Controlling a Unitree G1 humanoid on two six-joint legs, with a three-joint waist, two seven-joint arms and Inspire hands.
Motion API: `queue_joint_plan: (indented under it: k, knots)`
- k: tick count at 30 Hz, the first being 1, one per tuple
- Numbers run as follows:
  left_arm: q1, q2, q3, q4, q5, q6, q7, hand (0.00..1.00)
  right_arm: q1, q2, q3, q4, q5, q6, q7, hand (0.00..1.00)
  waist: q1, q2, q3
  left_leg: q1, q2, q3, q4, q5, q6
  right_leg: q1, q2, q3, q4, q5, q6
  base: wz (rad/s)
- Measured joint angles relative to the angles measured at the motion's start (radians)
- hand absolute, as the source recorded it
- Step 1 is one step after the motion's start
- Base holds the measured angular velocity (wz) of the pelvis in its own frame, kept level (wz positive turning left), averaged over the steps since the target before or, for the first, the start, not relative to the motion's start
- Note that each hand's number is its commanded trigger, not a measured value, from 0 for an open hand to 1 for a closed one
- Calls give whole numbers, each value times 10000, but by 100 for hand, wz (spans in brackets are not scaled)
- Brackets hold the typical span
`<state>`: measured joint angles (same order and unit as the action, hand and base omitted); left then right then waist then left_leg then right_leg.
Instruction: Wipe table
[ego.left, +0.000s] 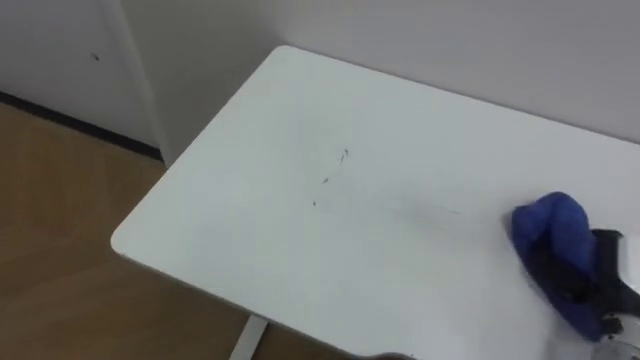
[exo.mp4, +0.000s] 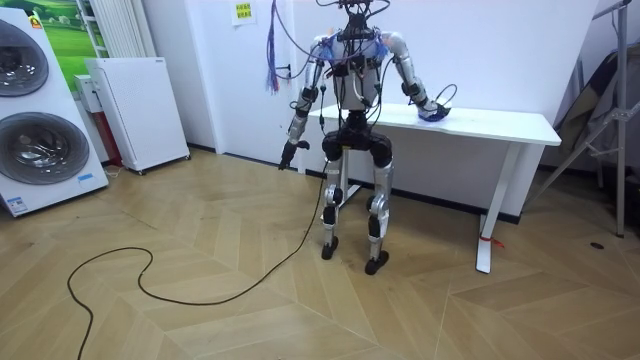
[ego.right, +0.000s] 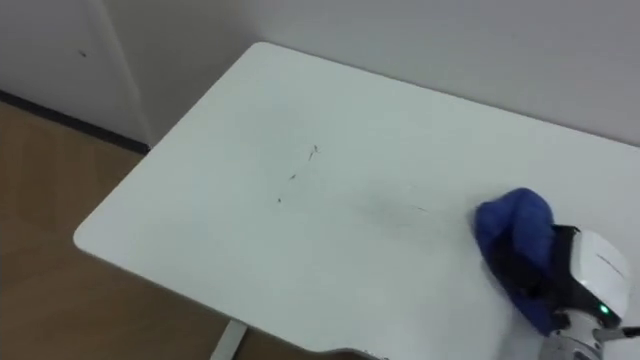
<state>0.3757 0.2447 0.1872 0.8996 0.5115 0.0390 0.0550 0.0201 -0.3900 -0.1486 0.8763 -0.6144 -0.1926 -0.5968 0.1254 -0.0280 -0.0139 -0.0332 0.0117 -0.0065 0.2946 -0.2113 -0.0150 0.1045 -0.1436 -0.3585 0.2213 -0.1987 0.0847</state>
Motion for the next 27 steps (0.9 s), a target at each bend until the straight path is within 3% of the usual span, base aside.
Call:
queue_joint_plan:
  k: [3,4,6,7,9,11,15,18,20,22,23,25,27]
  knots:
    - [-344,-73,-912,17,-111,47,6,0,-469,20,512,-395,-27,853,166,100,229,271,23,50,137,204,126,-27,-27,-156,83,238,152,55,-90,-32]
    - [-426,-154,-1201,26,-92,49,-10,0,-834,88,761,-516,-74,1133,358,100,314,290,158,75,139,207,119,-25,-26,-262,124,444,233,75,-125,-65]
    - [-575,-350,-1323,155,-111,31,-111,0,-1170,288,1454,-1333,-254,1628,716,100,812,418,162,1,205,361,108,-20,-32,-674,255,974,409,91,-225,-76]
    - [-606,-358,-1327,154,-113,33,-141,0,-1324,342,1759,-1511,-279,1700,848,100,867,388,161,-54,204,331,109,-15,-38,-797,279,1036,457,103,-261,-54]
    - [-707,-353,-1329,110,-123,57,-277,0,-2221,488,2849,-1597,-612,1682,1286,100,1035,443,281,-236,215,177,117,24,-74,-1093,382,1170,511,173,-384,-18]
    - [-688,-329,-1416,-51,-136,95,-390,0,-2691,502,3047,-1580,-941,1617,1548,100,1077,373,378,-323,205,67,114,99,-90,-1231,412,1173,520,178,-391,14]
    - [-78,-244,-1603,-195,-206,281,-610,0,-2835,416,3046,-1479,-1077,1518,1588,100,1207,316,343,-444,171,-39,144,97,-90,-1206,408,1050,427,172,-382,16]
    - [395,-179,-1422,-161,-175,299,-625,0,-2188,345,2624,-1216,-738,888,1097,100,960,306,298,-396,122,-70,103,90,-77,-981,341,748,314,130,-314,30]
    - [604,-88,-1086,-156,-68,271,-585,0,-1335,340,2024,-1121,-669,495,664,100,645,240,145,-241,39,-63,78,81,-55,-545,209,243,171,36,-178,55]
    - [694,-20,-994,-161,94,271,-584,0,-824,338,1650,-1026,-668,363,431,100,591,243,66,-45,1,15,79,46,4,-313,149,215,165,-13,-121,20]
    - [677,-30,-911,-184,247,271,-582,0,-548,331,1499,-1030,-671,365,350,100,534,145,-13,-4,-59,104,131,20,46,-269,59,182,246,-86,-110,0]
    - [626,-36,-933,-183,240,225,-583,0,-304,322,1352,-1024,-641,423,315,100,479,242,-6,200,-66,376,179,-98,165,-205,-99,129,620,-183,-28,-9]
    - [331,-128,-950,-190,192,216,-581,0,-452,334,1404,-1058,-645,692,346,100,544,351,61,172,-9,582,486,-393,250,-504,-286,-22,1476,-287,-13,-38]
